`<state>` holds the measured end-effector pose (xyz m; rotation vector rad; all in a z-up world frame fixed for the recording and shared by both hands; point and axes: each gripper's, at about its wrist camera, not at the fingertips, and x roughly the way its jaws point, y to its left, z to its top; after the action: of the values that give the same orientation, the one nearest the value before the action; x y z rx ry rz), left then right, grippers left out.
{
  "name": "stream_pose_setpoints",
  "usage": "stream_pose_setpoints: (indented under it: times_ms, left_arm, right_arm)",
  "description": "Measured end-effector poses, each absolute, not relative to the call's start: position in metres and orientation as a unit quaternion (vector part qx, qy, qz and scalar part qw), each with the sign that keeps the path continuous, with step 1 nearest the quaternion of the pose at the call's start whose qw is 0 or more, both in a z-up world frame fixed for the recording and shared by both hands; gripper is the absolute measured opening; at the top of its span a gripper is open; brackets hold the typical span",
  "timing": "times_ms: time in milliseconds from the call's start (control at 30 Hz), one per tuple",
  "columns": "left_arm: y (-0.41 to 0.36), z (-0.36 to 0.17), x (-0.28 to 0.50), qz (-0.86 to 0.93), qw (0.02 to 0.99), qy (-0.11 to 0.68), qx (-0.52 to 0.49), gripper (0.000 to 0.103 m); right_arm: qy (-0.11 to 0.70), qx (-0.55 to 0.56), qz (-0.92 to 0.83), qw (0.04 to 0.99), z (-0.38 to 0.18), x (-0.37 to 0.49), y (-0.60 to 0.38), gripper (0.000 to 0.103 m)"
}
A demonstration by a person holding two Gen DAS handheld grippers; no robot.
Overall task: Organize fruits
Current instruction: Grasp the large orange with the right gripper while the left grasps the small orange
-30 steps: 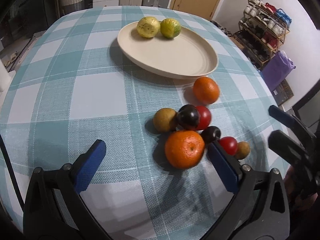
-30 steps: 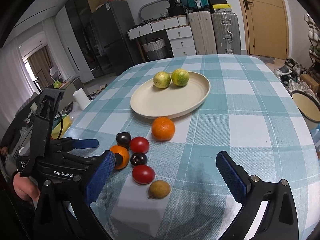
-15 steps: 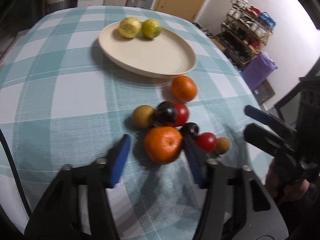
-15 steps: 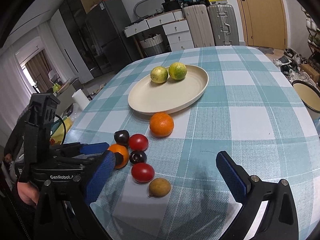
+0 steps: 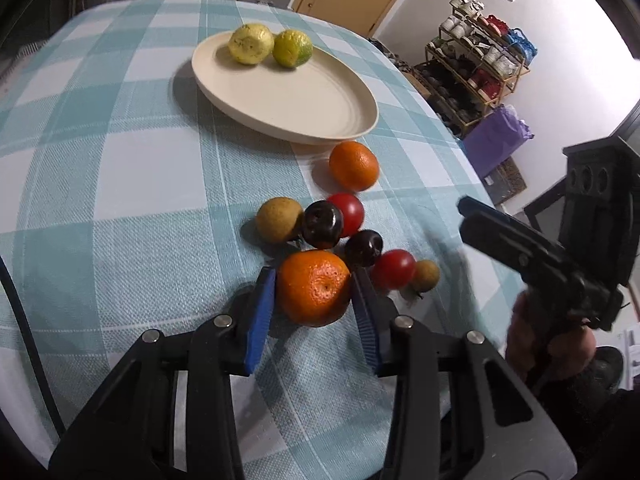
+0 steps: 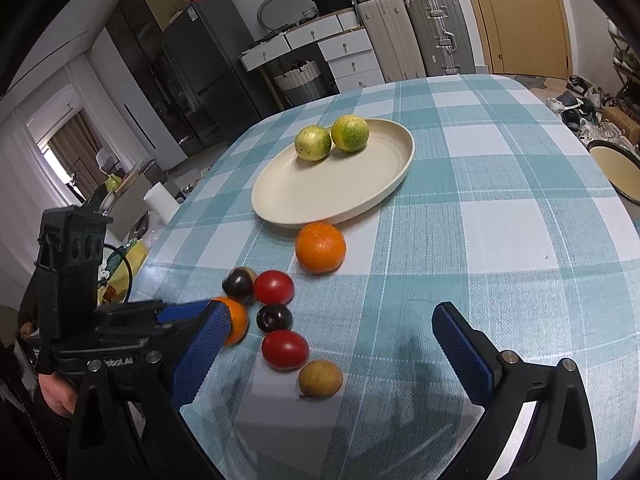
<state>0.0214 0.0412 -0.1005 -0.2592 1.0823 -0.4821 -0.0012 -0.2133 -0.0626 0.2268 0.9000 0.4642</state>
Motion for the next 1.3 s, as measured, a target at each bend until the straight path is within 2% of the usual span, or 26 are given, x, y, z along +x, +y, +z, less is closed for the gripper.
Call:
stream_pose_setpoints:
  times_ms: [467,633,967,1033,1167,1233,1300]
  left_arm:
    - [0.065,-0.085,0.024,-0.271,0.805,0.498,-0.176,0.035]
    - [0.071,-0.087,0.027,-0.269,0.803,0.499,-0.185,0.035]
    - [0.077,-0.088,0.031,-0.261,0.805,0.499,-0.187,0.035]
    - [0.075,-0.088,0.029,-0.263,0.804,0.500,-0.186,0.035]
    - [0.073,-0.086,0.026,-0.263,0.805,0.499,-0.185,0.035]
    - [0.072,-0.086,0.027,-0.261,0.805,0.499,-0.184,0.035]
    - [0.072,-0.086,0.027,-0.259,0.806,0.499,-0.184,0.035]
  right_arm:
    - [0.438,0.144,0.241,0.854,-0.073,0.045,-0.205,0.101]
    - [0.454,0.140,0.239,0.847,-0.083,0.059,-0.196,0.088]
    - [0.467,0.120,0.243,0.842,-0.092,0.070,-0.180,0.075]
    - [0.466,0.115,0.242,0.843,-0.092,0.070,-0.177,0.061]
    - [0.469,0.102,0.244,0.843,-0.093,0.071,-0.170,0.051]
    - [0.469,0.094,0.245,0.843,-0.093,0.071,-0.167,0.042]
    - [0.468,0.094,0.245,0.844,-0.093,0.070,-0.168,0.041]
